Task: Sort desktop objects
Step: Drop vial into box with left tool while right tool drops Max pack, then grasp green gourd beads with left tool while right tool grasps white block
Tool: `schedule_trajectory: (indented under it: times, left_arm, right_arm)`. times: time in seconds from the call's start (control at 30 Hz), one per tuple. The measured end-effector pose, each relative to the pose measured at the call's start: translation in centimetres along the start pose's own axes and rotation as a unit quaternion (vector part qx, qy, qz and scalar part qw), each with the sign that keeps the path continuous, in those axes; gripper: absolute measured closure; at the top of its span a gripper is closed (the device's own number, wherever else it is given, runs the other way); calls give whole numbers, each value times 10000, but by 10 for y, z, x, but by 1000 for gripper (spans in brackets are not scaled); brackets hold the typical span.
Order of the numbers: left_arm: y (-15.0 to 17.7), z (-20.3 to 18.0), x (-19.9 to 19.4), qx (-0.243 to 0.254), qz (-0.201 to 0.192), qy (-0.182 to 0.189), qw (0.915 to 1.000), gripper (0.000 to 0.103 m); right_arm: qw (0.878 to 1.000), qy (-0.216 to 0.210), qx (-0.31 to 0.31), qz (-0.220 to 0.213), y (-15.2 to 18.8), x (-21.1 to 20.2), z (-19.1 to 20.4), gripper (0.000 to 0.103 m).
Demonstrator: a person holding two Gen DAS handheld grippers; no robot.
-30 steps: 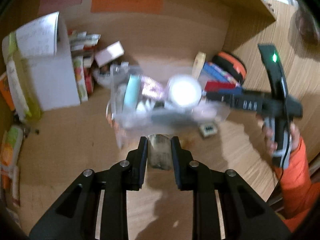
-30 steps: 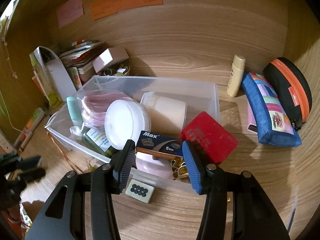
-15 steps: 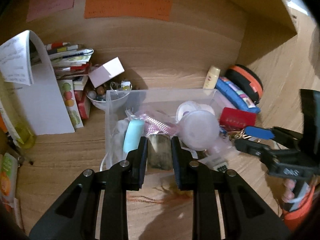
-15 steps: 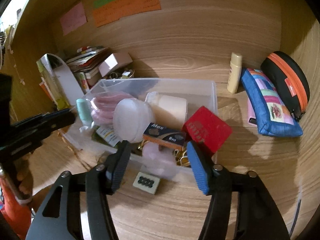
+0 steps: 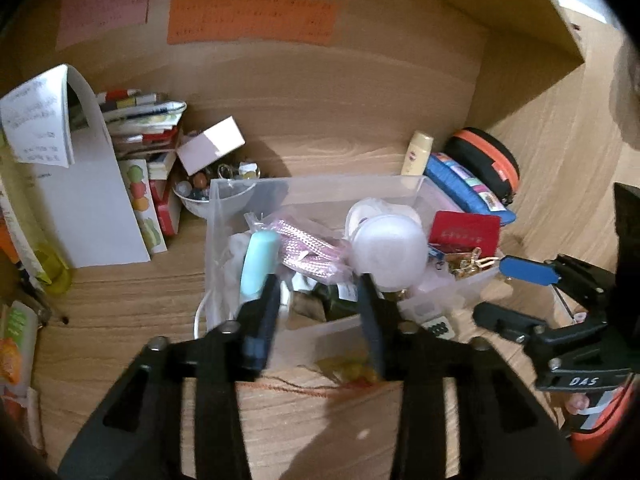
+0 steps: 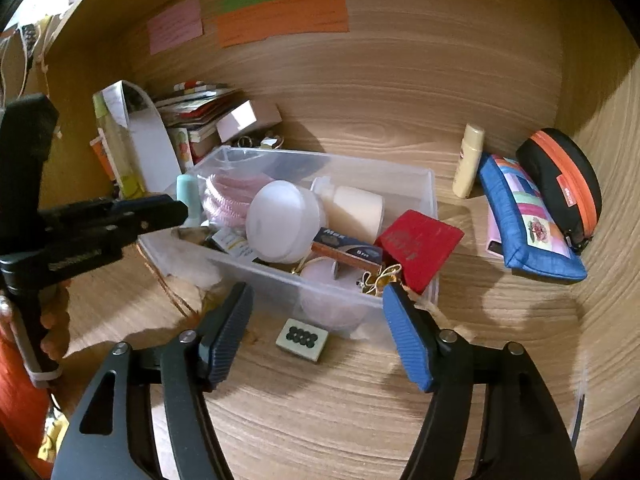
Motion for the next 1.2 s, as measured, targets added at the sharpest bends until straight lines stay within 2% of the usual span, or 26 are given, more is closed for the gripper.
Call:
schedule_trajectory:
  times: [0.07,0.27,0.5,0.73,0.93,1.2]
  left_arm:
    - [2,-1,-6,35,-62,17,10000,55]
    - [22,-8,-12,141,34,163,9998,49]
    - [52,-26,10,661,558,331,9957,49]
    - [67,-36,36,732,1050,612,9899,49]
    - [75,-32,54,502,1311,523,9887,49]
    - [75,-31,55,541,1279,323,9898,49]
  right_arm:
    - [10000,42,-36,-36,4,0,3,27]
    - [9993,129,-132,313,25,16,11,27]
    - [9981,264,-101,545,37,32,10,27]
    - [9973,284,142,669,42,37,3,27]
    - [9967,239,297,715,43,40,-2,27]
    - [9940,93,495,975,49,54,-5,27]
Point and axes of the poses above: each gripper's, at about its wrist camera, not at the fingertips, and x roughly the way its jaws point, z to its left, y to its underside, the point moved 9 cm from there along x, roughly the way its jaws point
